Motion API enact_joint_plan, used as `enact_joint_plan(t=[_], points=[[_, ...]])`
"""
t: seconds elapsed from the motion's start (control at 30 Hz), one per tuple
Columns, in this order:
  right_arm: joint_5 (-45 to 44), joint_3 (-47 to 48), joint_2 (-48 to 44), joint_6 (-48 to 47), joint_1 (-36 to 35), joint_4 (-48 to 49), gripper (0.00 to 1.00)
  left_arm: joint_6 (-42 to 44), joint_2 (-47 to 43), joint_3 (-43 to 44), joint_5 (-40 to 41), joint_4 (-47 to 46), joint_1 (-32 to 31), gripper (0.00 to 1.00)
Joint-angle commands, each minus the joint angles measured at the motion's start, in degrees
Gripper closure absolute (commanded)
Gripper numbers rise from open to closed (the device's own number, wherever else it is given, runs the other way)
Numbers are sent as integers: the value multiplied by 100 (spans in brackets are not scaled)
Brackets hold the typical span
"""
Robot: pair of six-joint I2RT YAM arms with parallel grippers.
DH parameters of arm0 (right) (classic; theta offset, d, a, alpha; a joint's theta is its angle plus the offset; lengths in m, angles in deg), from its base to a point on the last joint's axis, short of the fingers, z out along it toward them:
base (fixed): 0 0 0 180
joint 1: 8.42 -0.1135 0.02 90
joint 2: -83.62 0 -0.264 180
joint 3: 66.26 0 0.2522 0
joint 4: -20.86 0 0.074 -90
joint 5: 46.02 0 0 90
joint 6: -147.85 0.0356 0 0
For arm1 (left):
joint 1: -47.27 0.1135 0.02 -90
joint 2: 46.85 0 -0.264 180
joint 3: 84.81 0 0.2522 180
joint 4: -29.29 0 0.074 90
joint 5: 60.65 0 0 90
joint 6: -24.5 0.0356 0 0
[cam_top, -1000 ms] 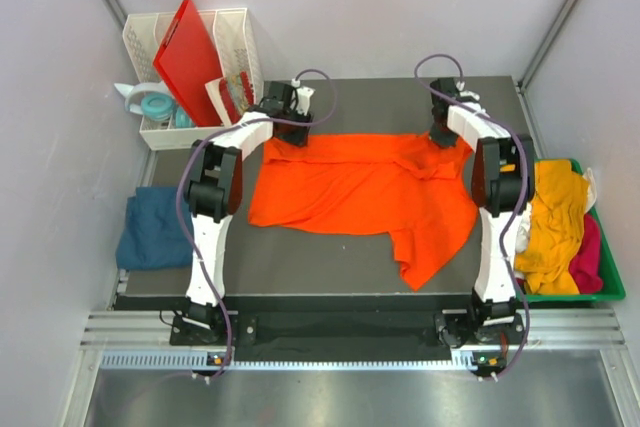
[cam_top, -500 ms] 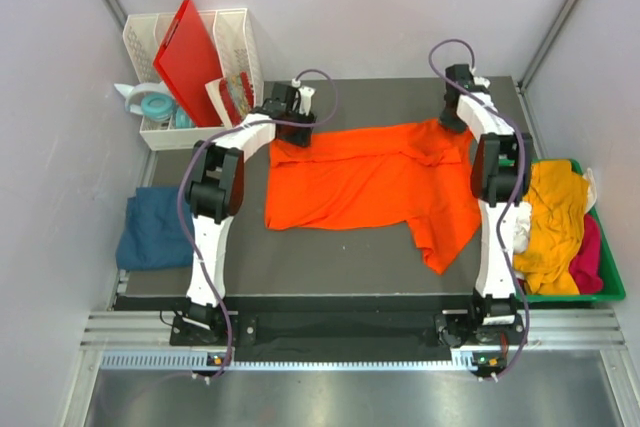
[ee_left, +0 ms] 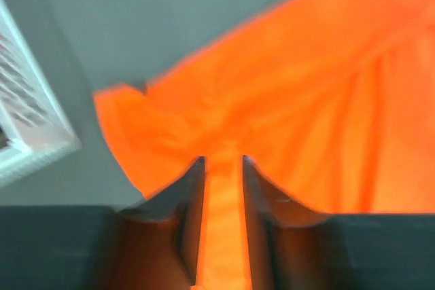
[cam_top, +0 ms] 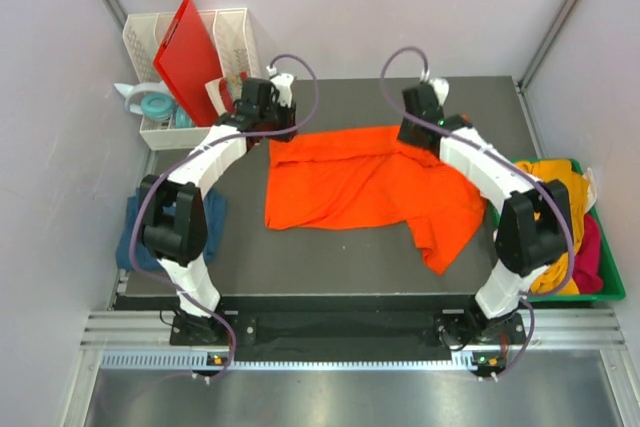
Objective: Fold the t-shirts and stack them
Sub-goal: Fold the flattened tshirt in 1/3 of the way
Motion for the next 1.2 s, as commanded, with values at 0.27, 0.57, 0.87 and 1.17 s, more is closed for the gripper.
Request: enact_joint_plan(t=[0.27, 0.57, 0.87, 1.17], points=[[-317, -2595, -310, 1091, -306, 66, 100, -81, 513, -1371, -286, 663, -85, 100], [-334, -3377, -273, 1408, -342, -101, 99, 95, 891, -1230, 320, 1287, -15, 100], [-466, -3729, -598, 1566, -280, -593, 98, 95, 1040, -1002, 610, 1629, 591, 100], [-414, -4151, -897, 1812, -8, -989, 98, 288, 1356, -800, 812, 1832, 1075, 100]])
